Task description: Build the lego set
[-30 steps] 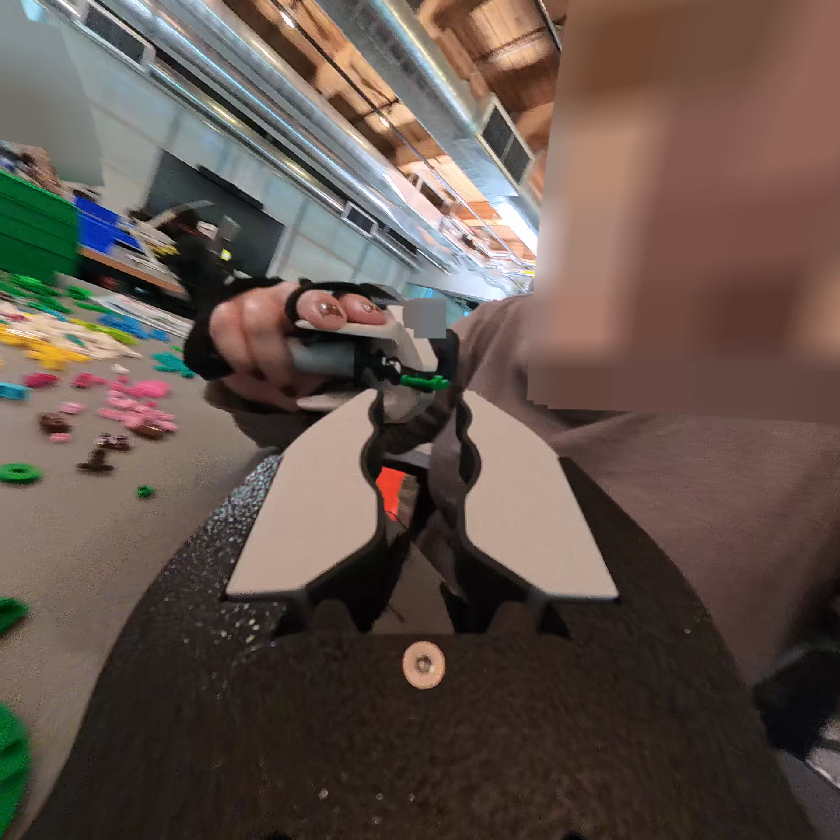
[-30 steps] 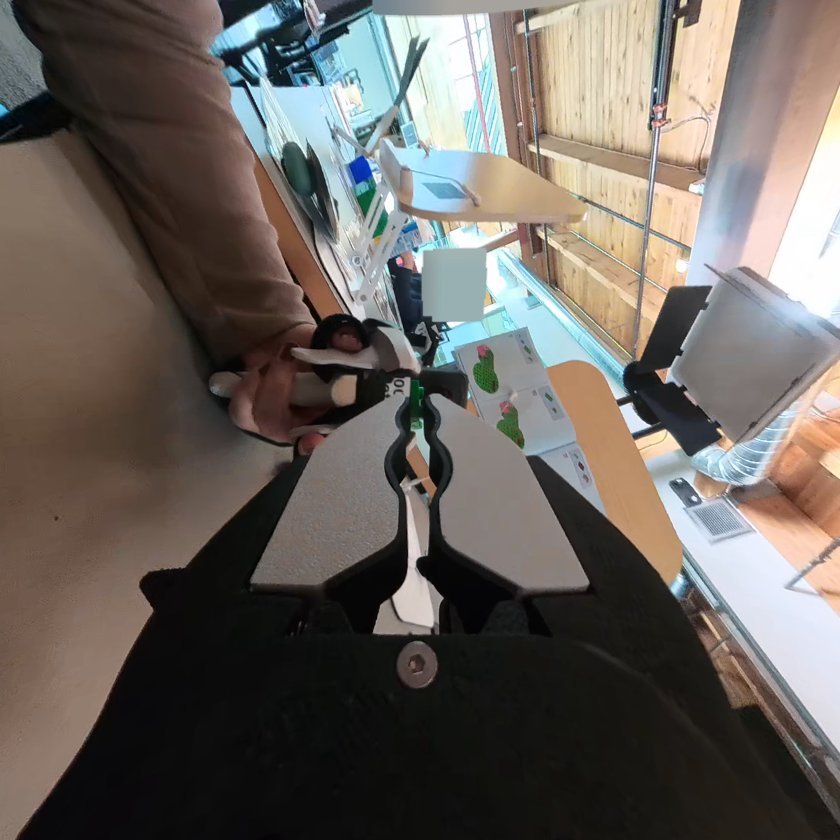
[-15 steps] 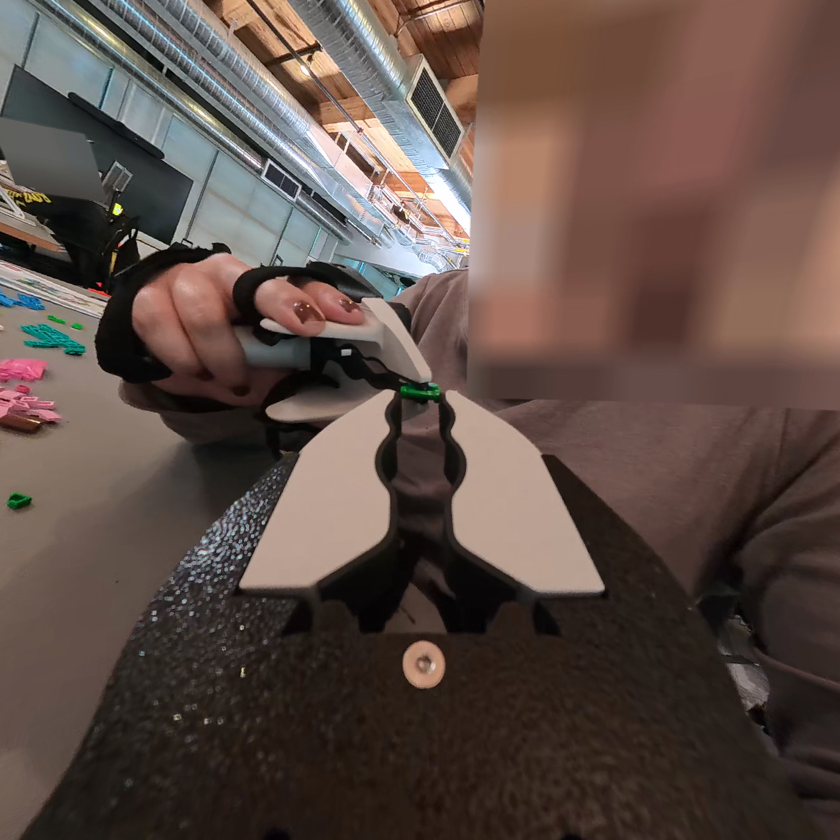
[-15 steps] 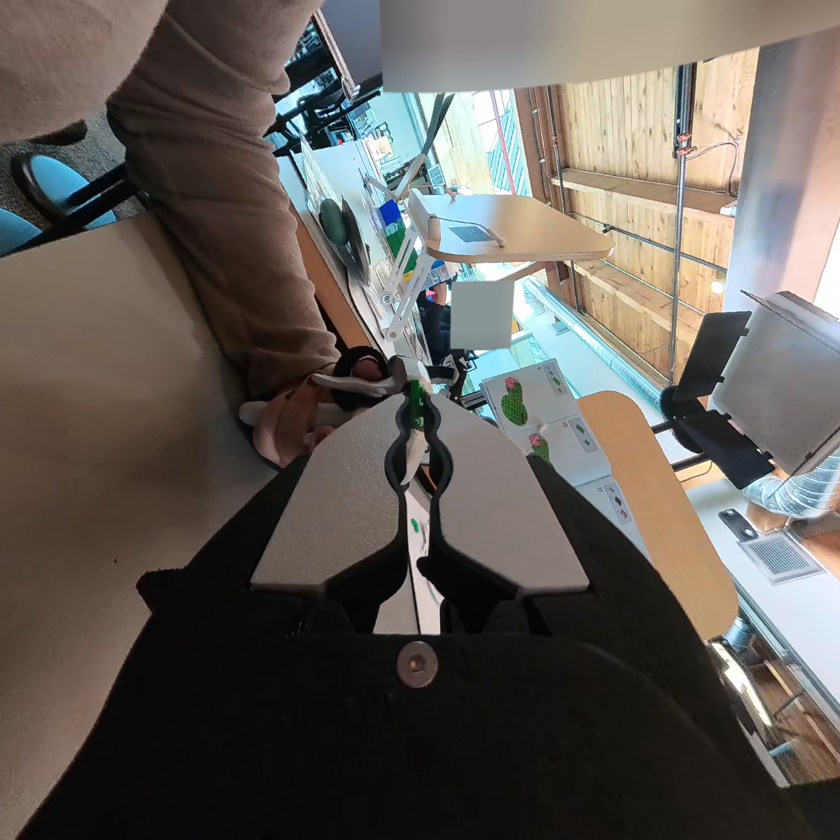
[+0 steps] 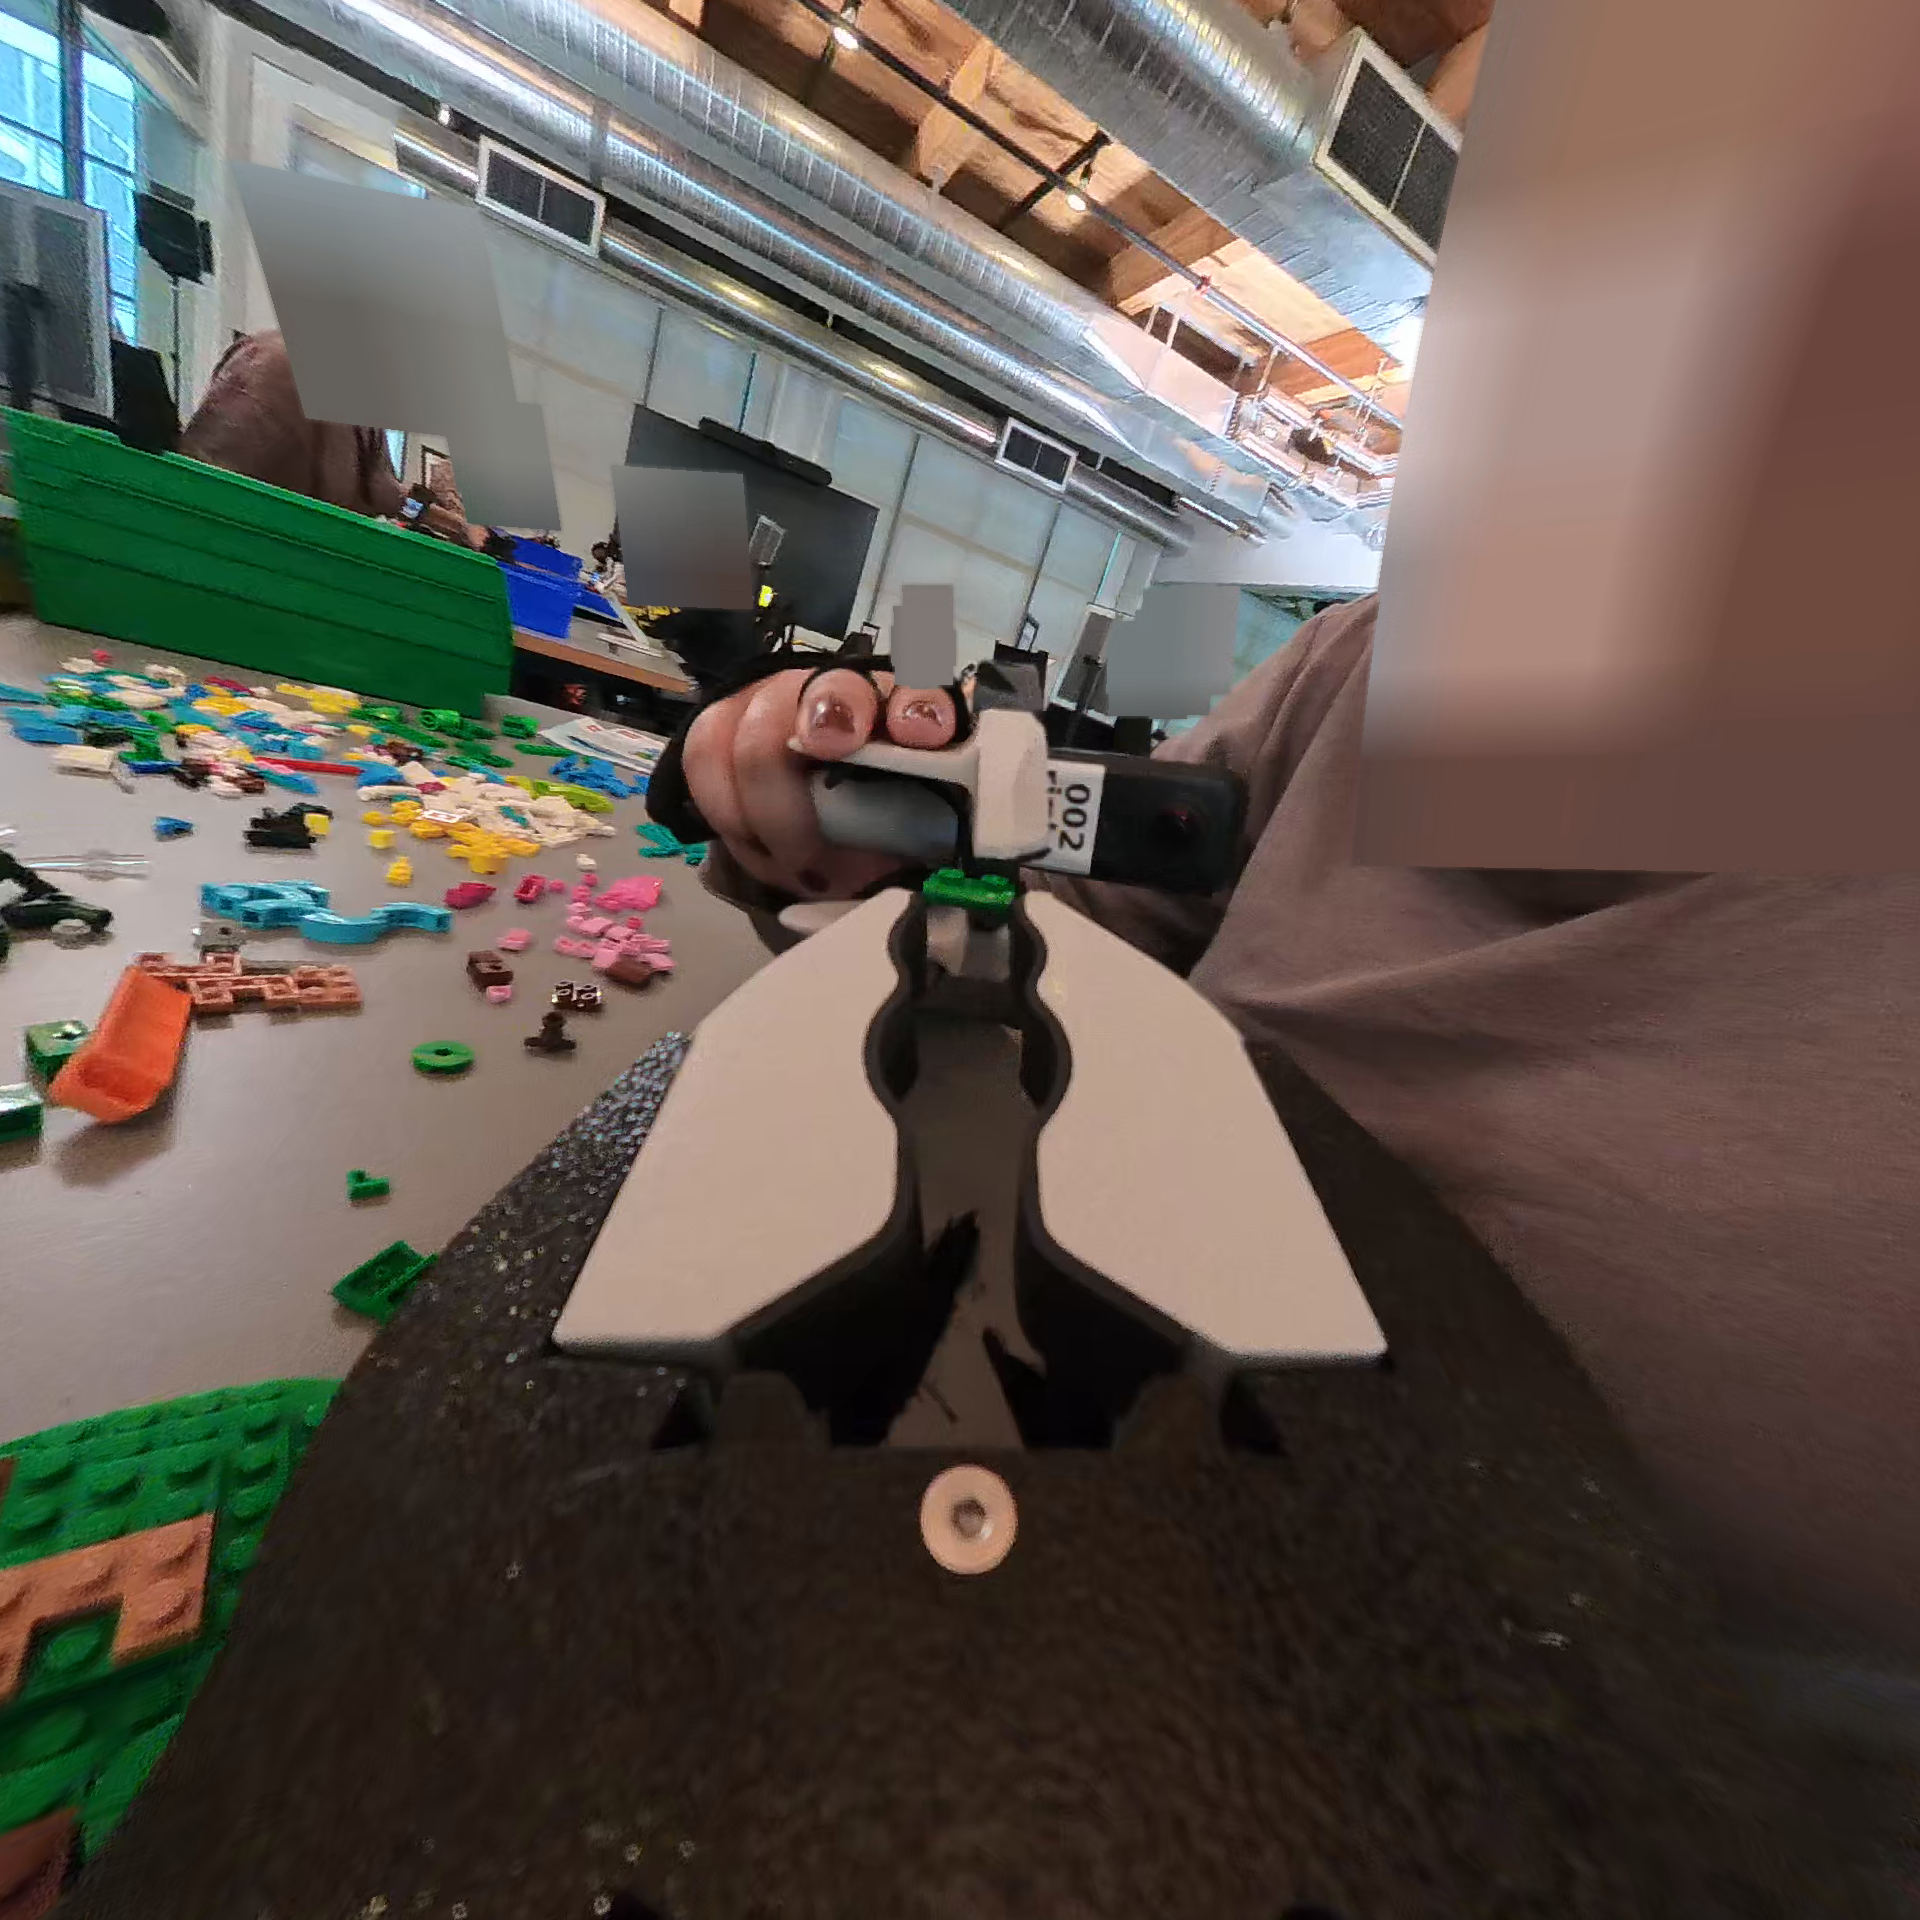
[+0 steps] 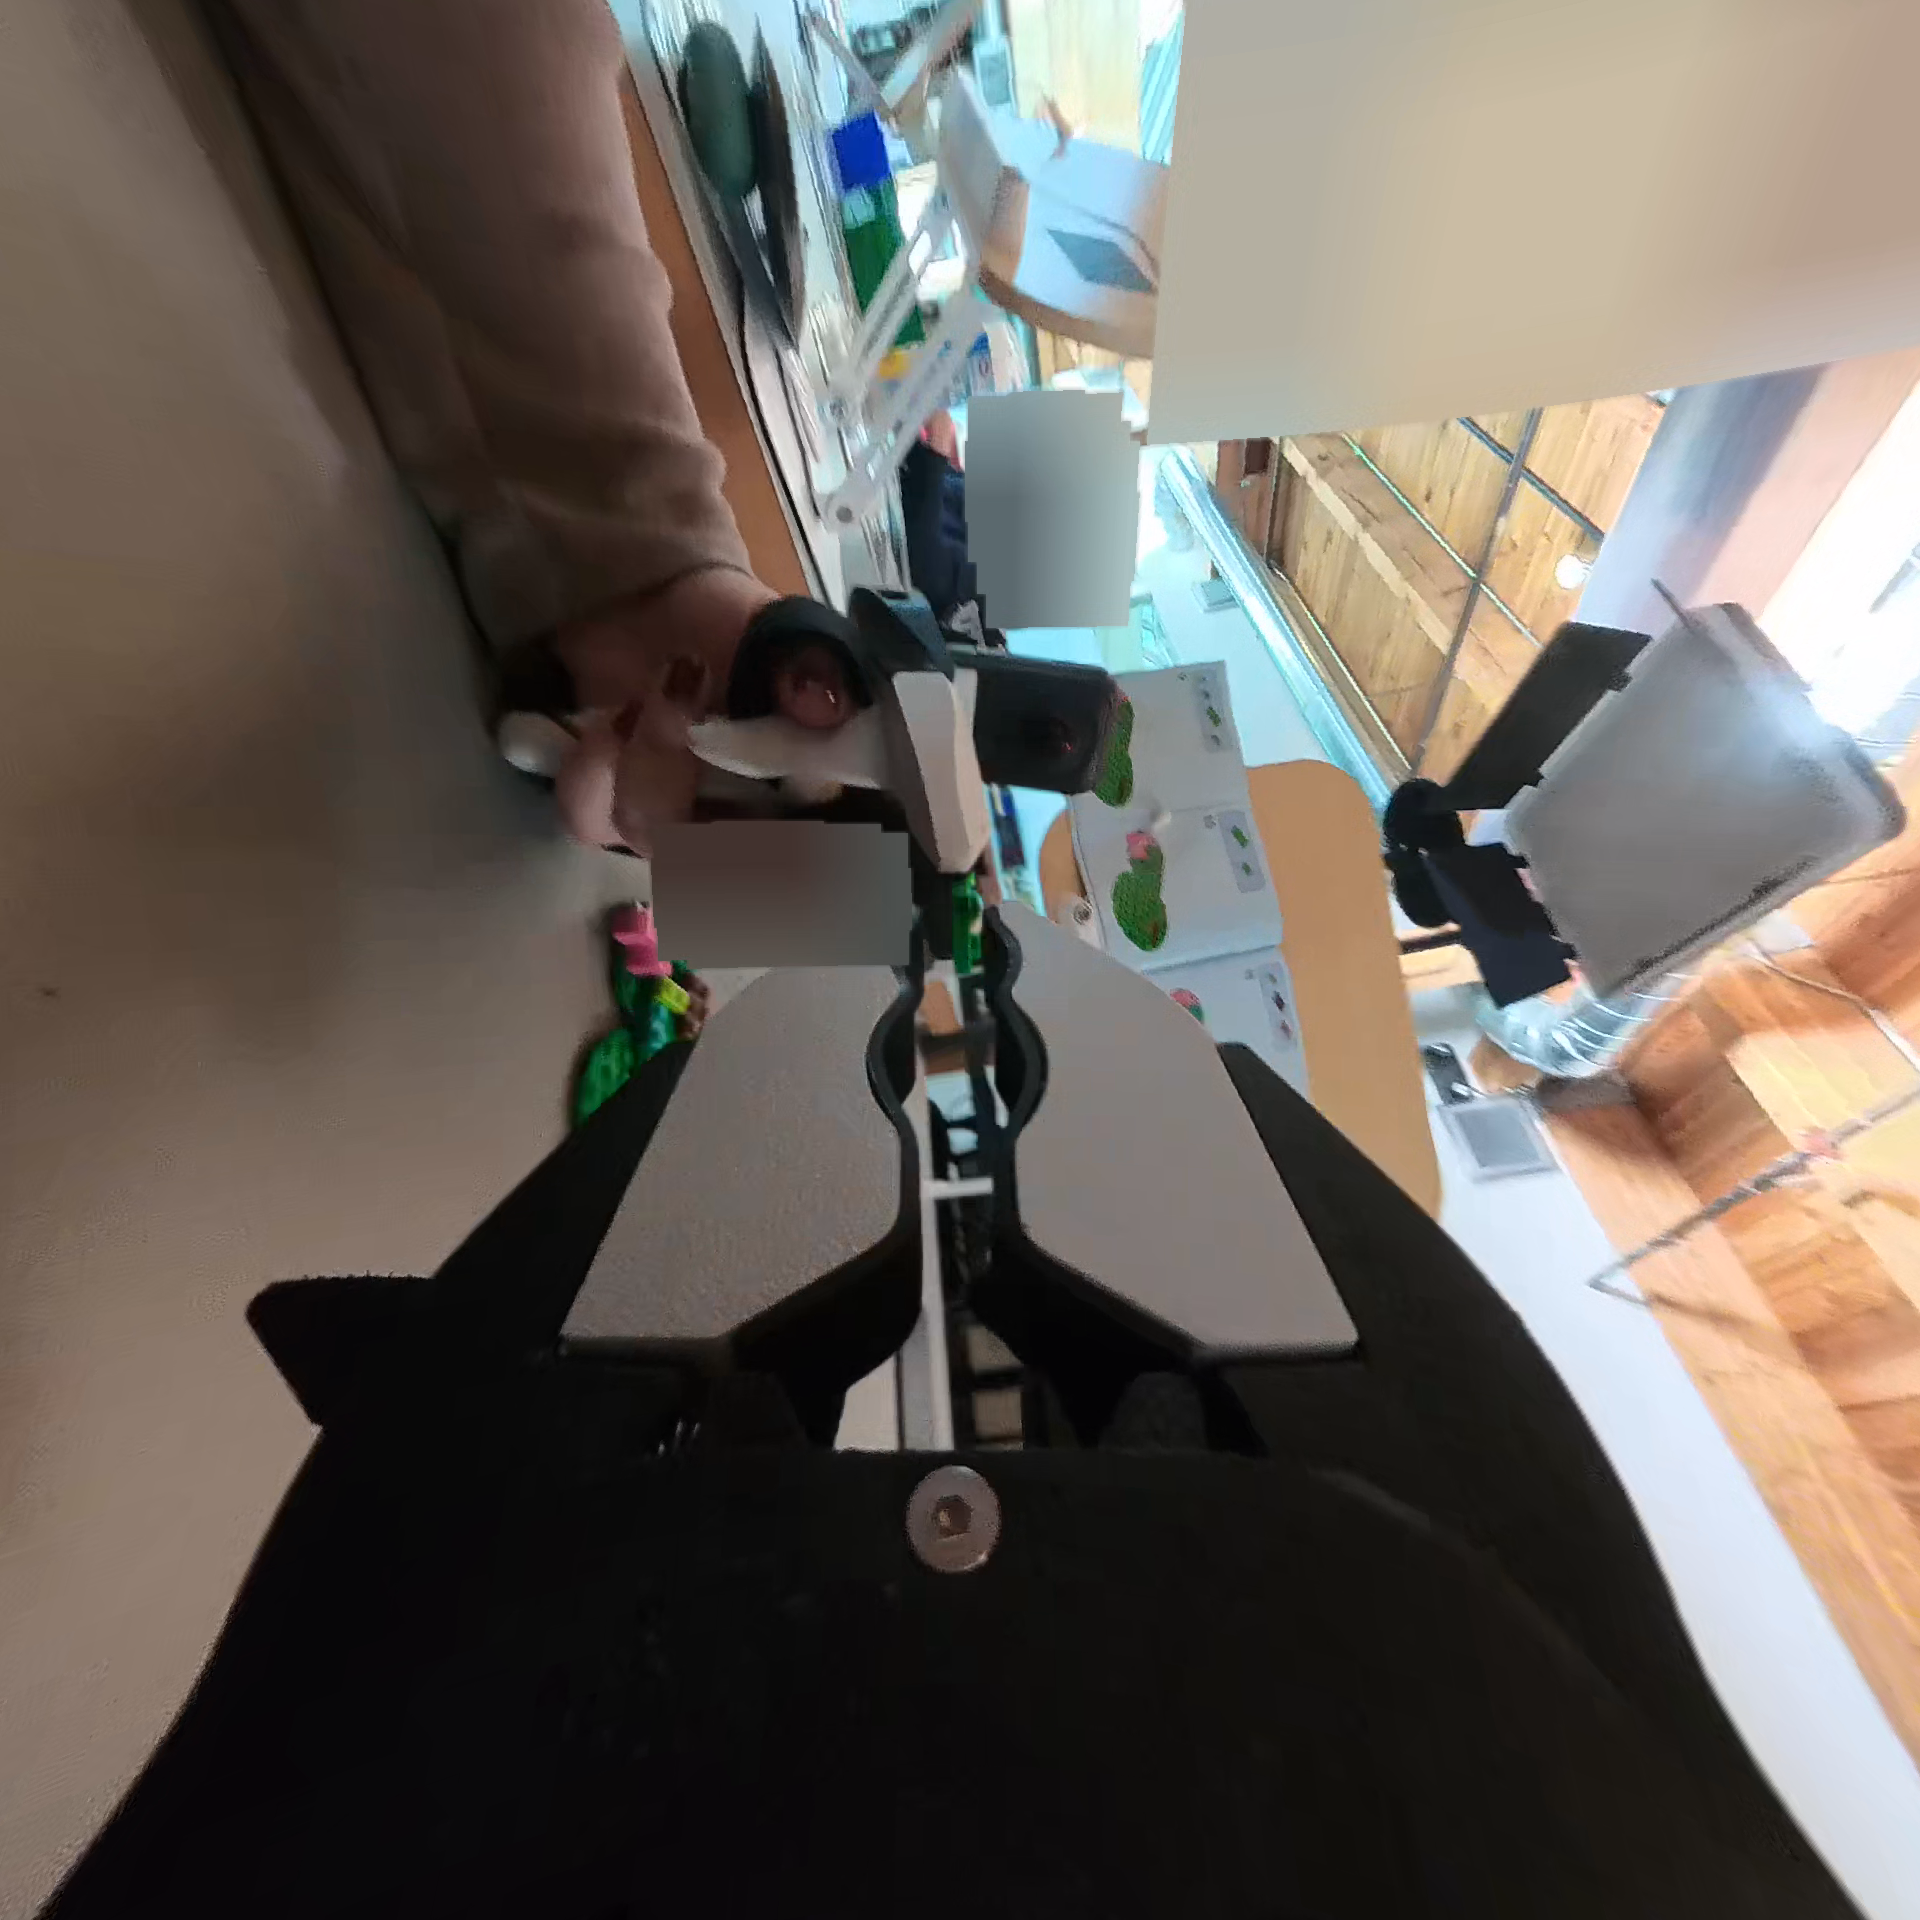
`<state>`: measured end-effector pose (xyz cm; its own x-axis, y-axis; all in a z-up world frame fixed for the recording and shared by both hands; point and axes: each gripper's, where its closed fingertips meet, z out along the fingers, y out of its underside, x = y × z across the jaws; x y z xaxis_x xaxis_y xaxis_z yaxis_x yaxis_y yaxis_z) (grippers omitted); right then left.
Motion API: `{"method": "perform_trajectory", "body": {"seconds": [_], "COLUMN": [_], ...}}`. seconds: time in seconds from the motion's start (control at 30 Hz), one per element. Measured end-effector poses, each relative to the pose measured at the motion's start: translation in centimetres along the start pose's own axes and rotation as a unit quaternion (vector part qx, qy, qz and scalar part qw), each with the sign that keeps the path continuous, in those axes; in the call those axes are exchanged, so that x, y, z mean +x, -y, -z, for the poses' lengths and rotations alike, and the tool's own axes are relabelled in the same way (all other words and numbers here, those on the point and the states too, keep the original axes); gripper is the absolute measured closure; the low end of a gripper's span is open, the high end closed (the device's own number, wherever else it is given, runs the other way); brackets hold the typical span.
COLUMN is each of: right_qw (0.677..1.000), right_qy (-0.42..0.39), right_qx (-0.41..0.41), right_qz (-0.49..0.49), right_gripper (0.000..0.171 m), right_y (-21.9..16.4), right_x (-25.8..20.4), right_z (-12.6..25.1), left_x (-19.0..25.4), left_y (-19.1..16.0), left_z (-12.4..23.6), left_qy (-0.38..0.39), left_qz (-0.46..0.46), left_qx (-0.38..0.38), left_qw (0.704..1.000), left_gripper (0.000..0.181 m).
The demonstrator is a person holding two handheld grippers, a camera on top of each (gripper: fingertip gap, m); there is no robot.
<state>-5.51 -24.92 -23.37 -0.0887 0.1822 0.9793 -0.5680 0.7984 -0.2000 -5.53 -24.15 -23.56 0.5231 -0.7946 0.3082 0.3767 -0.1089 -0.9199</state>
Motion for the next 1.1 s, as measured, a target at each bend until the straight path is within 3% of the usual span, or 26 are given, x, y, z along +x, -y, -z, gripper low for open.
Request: {"method": "perform_trajectory", "body": {"seconds": [0.37,0.5,0.7,0.97,1.1], "right_qw": [0.998,0.999,0.999,0.999,0.999], "right_qy": [0.009,0.012,0.016,0.011,0.010], "right_qx": [-0.043,-0.043,-0.041,-0.039,-0.034], "right_qz": [0.036,0.032,0.032,0.027,0.024], "right_gripper": [0.168,0.168,0.169,0.168,0.169], "right_y": [-1.3,-1.4,-1.4,-1.4,-1.2], "right_x": [-0.4,-0.4,-0.7,-0.5,-0.4], "right_z": [-0.2,-0.2,-0.2,-0.2,-0.2], "left_x": [-0.7,-1.0,-0.7,-0.5,-0.5], "left_y": [-0.5,-0.2,-0.5,-0.7,-0.6], "left_z": [-0.3,-0.1,-0.2,-0.3,-0.3], "left_qy": [0.029,0.036,0.029,0.021,0.023], "left_qz": [-0.010,-0.001,-0.005,-0.003,-0.005], "left_qx": [-0.019,-0.005,-0.016,-0.024,-0.022], "left_qw": [0.999,0.999,0.999,0.999,0.999], "left_gripper": [0.166,0.157,0.165,0.160,0.166]}}
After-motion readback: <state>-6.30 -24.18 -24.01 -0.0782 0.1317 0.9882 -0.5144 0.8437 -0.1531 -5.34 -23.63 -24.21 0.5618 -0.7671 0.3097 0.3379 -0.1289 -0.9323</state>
